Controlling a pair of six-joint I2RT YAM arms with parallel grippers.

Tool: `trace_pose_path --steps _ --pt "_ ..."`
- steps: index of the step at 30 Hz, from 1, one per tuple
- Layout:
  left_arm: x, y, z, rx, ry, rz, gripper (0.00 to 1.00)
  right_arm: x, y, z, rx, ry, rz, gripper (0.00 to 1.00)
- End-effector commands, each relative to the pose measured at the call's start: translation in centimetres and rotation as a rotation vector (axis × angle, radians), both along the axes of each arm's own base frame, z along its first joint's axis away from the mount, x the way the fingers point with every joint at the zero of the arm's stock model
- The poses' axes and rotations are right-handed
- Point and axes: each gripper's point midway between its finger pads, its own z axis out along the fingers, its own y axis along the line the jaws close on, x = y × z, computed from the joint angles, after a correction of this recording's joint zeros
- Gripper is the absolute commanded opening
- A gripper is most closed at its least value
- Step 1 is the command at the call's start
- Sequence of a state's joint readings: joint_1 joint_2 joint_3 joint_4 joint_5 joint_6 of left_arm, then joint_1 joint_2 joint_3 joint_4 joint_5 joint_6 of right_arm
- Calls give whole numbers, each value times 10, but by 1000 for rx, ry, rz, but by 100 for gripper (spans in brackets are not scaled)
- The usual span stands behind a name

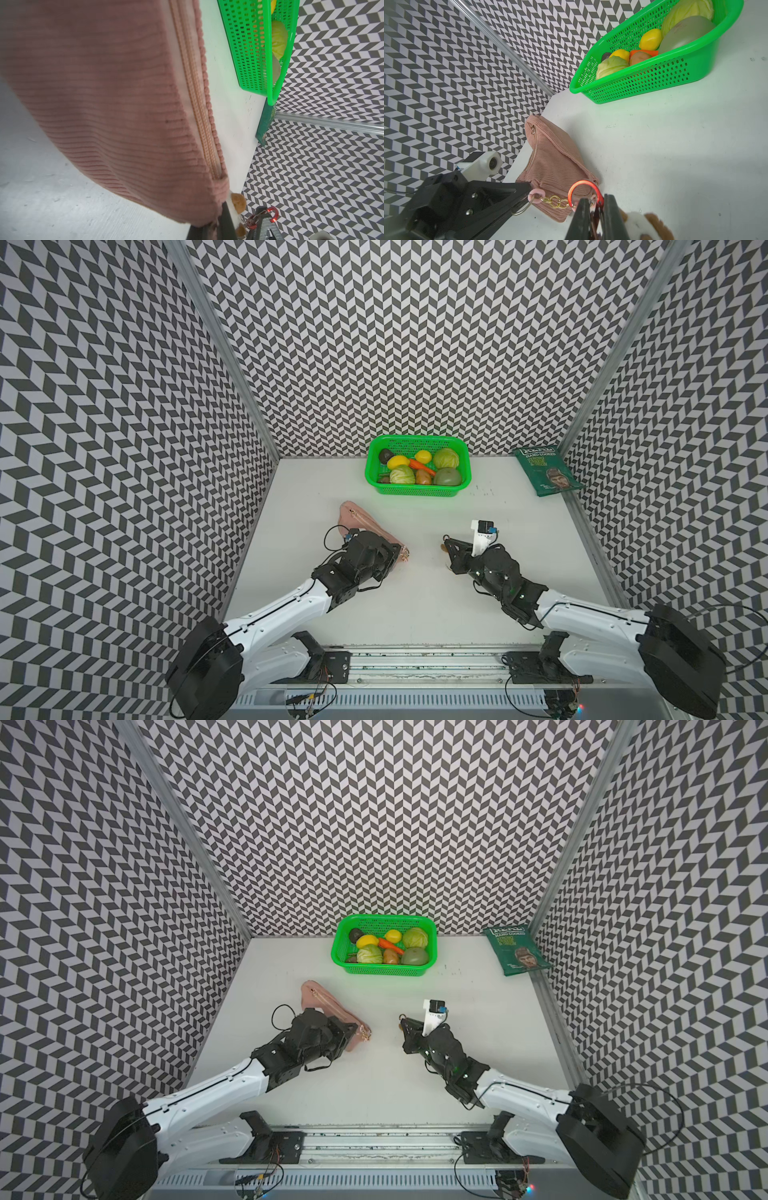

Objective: Remove the decoration from the bag
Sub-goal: Place the decoration item at the center of the board.

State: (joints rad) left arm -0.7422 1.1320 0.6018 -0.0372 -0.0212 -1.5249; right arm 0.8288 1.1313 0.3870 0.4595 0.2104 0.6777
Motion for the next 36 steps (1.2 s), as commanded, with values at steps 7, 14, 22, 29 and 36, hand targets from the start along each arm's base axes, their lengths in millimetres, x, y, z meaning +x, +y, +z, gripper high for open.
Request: trace_pose_path --steps 7,14,22,29,36 --pt "31 -50 38 -58 -107 -72 2 3 0 -24 -39 79 -5 14" --pt "36 -53 40 -22 -143 -92 26 28 0 -39 -43 129 -22 15" --pt "35 -53 64 -11 -230 -128 77 55 -7 -38 -44 127 -60 36" --pt "38 -60 99 12 -321 -181 100 70 -7 -21 -62 102 -64 60" --pt "37 -50 133 24 -407 -163 100 68 -21 -13 -50 91 -93 62"
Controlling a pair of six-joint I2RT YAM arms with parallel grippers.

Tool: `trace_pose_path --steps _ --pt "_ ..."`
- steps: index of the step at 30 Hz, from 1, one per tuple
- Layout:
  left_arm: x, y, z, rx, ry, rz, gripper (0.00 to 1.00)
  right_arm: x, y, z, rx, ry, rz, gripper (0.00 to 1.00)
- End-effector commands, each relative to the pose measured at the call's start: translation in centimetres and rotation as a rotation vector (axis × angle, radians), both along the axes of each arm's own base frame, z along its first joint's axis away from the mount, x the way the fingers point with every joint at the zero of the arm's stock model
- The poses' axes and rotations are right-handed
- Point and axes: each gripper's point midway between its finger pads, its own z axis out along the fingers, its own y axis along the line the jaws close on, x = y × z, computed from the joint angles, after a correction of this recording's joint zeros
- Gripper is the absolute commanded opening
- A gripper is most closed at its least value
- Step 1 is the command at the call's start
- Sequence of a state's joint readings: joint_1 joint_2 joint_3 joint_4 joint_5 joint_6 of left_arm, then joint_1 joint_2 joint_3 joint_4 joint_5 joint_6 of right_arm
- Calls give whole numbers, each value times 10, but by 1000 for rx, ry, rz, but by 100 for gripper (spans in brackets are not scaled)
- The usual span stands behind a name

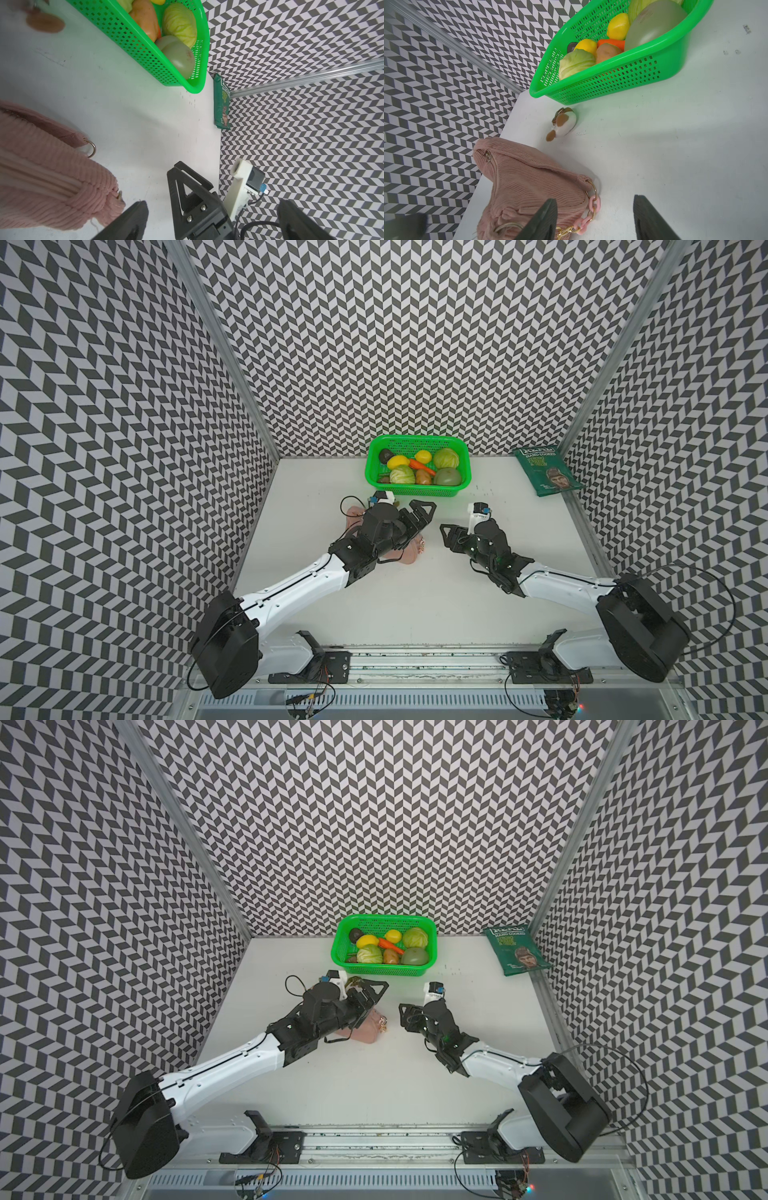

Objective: Remove the decoration from the bag
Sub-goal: Place the decoration item at the center of the board, then reset both arms

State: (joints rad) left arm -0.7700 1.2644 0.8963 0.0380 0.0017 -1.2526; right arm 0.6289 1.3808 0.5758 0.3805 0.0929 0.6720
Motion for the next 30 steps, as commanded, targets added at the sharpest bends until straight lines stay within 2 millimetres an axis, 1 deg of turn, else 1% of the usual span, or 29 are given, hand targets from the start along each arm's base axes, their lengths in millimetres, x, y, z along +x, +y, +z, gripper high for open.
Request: trace_pose_path --steps 1,4,7,10,14,16,17,20,22,25,28,30 --pt "-2 9 34 6 -92 13 100 -1 -8 14 16 -39 -10 63" --pt "-2 21 54 20 -148 47 100 -4 -14 16 25 -42 -24 63" --pt "-2 36 78 44 -214 92 100 -8 -20 19 29 -46 -32 63" --pt "-3 52 97 71 -266 138 100 -12 -25 25 28 -58 -37 64" --pt "1 85 120 141 -334 244 100 -15 -37 39 -5 -92 -52 69" --pt "4 106 130 182 -370 312 100 -15 -47 51 -27 -128 -77 74" --pt "5 119 136 205 -392 354 100 -13 -54 57 -39 -148 -99 79" --pt "8 159 149 286 -452 493 100 -8 -79 79 -77 -208 -193 98" --pt "7 185 158 361 -497 593 100 -4 -95 93 -92 -240 -242 100" --pt "1 217 162 498 -556 735 100 8 -126 112 -98 -283 -346 100" --pt "-7 244 161 646 -597 862 100 18 -166 122 -167 -333 -487 100" --pt "-10 256 158 747 -626 900 100 19 -194 124 -254 -390 -594 100"
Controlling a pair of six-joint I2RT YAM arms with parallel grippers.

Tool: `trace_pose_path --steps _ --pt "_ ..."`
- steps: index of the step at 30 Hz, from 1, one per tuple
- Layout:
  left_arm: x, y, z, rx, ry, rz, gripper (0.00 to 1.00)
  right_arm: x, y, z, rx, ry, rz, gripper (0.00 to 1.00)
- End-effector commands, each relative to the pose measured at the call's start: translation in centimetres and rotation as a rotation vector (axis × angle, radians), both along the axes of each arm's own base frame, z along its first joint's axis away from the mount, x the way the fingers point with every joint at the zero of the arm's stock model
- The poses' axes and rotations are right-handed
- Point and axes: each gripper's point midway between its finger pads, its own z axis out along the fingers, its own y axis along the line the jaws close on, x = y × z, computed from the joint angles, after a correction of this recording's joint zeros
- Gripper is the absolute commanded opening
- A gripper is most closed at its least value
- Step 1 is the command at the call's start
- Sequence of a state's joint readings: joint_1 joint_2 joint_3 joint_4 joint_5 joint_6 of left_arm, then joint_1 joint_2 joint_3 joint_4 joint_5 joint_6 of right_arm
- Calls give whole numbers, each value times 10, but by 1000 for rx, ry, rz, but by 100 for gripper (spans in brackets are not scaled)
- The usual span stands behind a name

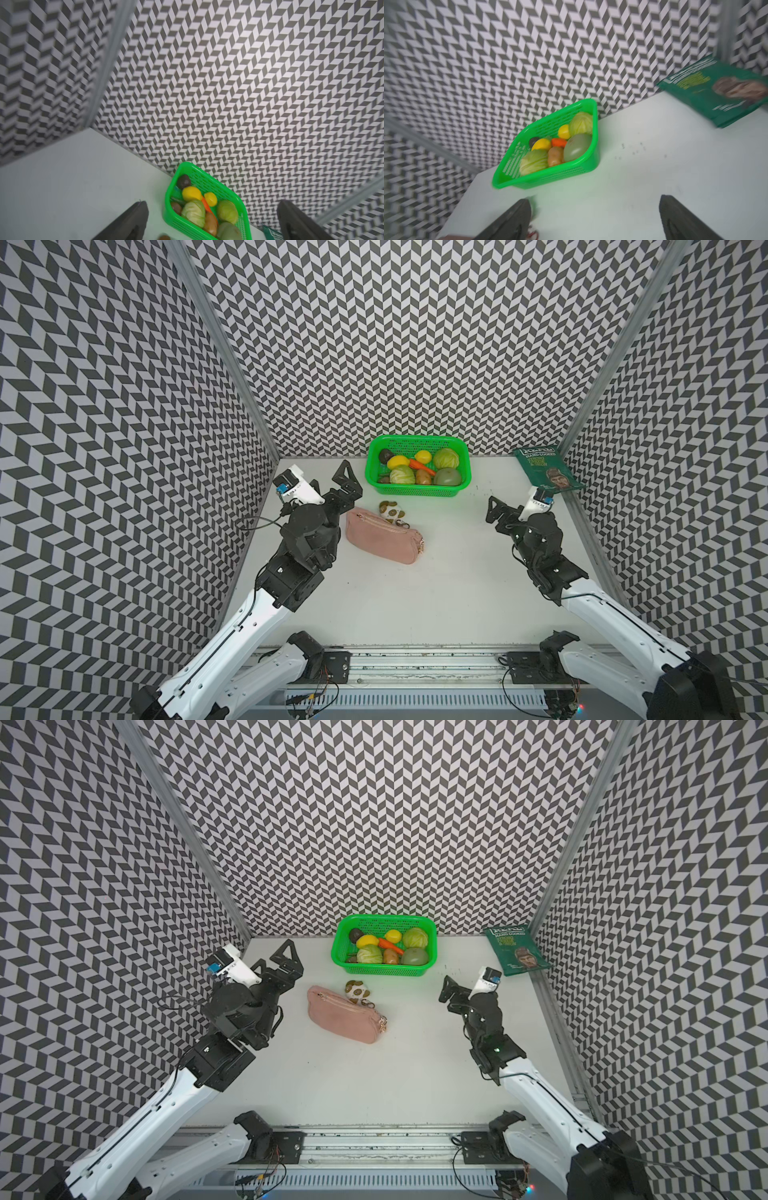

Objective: Remove the decoration from the bag
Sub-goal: Reset both arms

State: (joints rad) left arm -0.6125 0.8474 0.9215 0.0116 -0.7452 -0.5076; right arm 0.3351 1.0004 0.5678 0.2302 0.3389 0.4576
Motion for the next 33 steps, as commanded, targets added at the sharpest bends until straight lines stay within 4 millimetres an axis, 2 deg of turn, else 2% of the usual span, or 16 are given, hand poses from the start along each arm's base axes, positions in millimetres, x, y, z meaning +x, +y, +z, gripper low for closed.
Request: trace_pose_path --steps 1,5,9,11,16,19,20,23,24,25,26,27,28,29,30,33 --pt "-7 38 1 211 -24 223 100 0 -51 22 -140 -119 -211 100" --pt "-2 66 -27 342 -22 311 100 -7 -103 10 -172 -114 -371 100" --pt "13 102 -72 351 14 339 100 -13 -126 -9 -191 -95 -439 100" --pt "15 113 -95 393 37 380 100 -9 -125 -20 -217 -79 -424 100" --pt "24 116 -152 459 85 377 100 -4 -120 -42 -261 -102 -386 100" --pt "40 109 -183 472 144 309 100 1 -108 -63 -272 -118 -309 100" --pt "43 109 -197 475 154 294 100 -5 -108 -68 -269 -155 -296 100" --pt "49 100 -227 496 141 197 100 16 -86 -69 -337 -129 -132 100" --pt "54 99 -238 504 156 185 100 8 -85 -76 -338 -164 -117 100" --pt "59 100 -245 508 163 184 100 -5 -89 -78 -323 -224 -142 99" --pt "67 95 -253 529 175 145 100 -12 -89 -70 -330 -295 -146 99" --pt "74 92 -258 535 183 120 100 -5 -87 -75 -336 -259 -132 98" --pt "76 93 -261 525 186 93 100 10 -84 -90 -338 -147 -97 98" --pt "79 94 -264 515 213 77 100 15 -83 -92 -344 -133 -86 99" --pt "81 94 -263 507 212 68 100 12 -82 -83 -356 -199 -98 99" --pt "82 95 -266 507 218 64 98 23 -81 -89 -355 -121 -98 100"
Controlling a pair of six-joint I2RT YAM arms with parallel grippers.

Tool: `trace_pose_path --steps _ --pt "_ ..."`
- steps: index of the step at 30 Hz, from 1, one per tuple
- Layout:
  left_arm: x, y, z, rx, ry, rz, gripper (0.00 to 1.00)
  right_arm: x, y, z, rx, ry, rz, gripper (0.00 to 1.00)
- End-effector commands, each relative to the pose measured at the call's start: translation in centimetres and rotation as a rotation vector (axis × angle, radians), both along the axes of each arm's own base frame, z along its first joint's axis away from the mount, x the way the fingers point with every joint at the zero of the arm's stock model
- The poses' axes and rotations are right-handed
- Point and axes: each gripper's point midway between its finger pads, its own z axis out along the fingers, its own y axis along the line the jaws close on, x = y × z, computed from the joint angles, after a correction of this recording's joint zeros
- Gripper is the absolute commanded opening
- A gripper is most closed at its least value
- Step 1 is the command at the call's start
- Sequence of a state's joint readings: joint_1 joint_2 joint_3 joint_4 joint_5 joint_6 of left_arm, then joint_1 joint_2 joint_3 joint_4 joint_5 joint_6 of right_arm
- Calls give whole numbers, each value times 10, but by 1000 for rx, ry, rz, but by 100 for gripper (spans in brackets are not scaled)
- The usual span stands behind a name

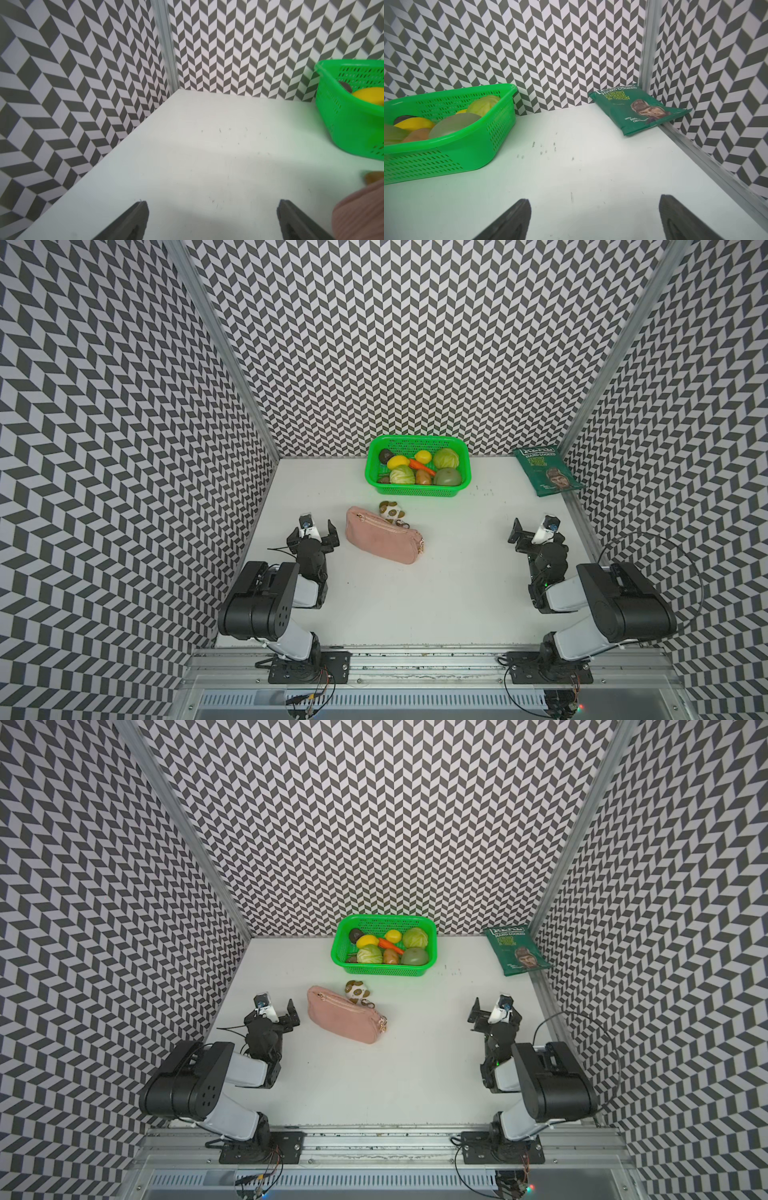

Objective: Remove the decoration from the bag
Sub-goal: Reset both arms

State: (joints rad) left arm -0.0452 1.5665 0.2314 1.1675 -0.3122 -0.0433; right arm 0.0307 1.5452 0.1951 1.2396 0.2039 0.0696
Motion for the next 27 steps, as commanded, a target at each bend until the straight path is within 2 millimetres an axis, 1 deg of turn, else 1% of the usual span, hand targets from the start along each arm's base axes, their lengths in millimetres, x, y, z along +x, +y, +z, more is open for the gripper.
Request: trace_pose_path --steps 1,2,3,4,5,7,9,11,13,23,27 --pt "12 -10 29 -18 -101 -66 100 6 6 31 -22 -112 26 100" --pt "12 -9 29 -16 -108 -64 100 -1 6 32 -27 -143 26 100" --pt "12 -9 28 -15 -102 -64 100 0 7 31 -27 -136 28 100" --pt "13 -9 28 -18 -96 -66 100 5 8 27 -27 -102 34 100" --pt "13 -9 28 -17 -101 -66 100 14 9 25 -27 -58 33 100" --pt "11 -9 30 -18 -107 -67 100 15 15 30 -45 -89 66 100" --pt "8 -9 32 -16 -118 -67 100 16 19 30 -51 -88 86 100" --pt "8 -9 32 -16 -116 -67 100 18 20 25 -54 -50 90 100" --pt "8 -9 32 -16 -117 -67 100 17 20 28 -47 -70 87 100" --pt "13 -9 28 -19 -101 -69 100 18 20 26 -52 -56 92 100" --pt "9 -9 31 -20 -112 -71 100 18 20 26 -52 -56 91 100"
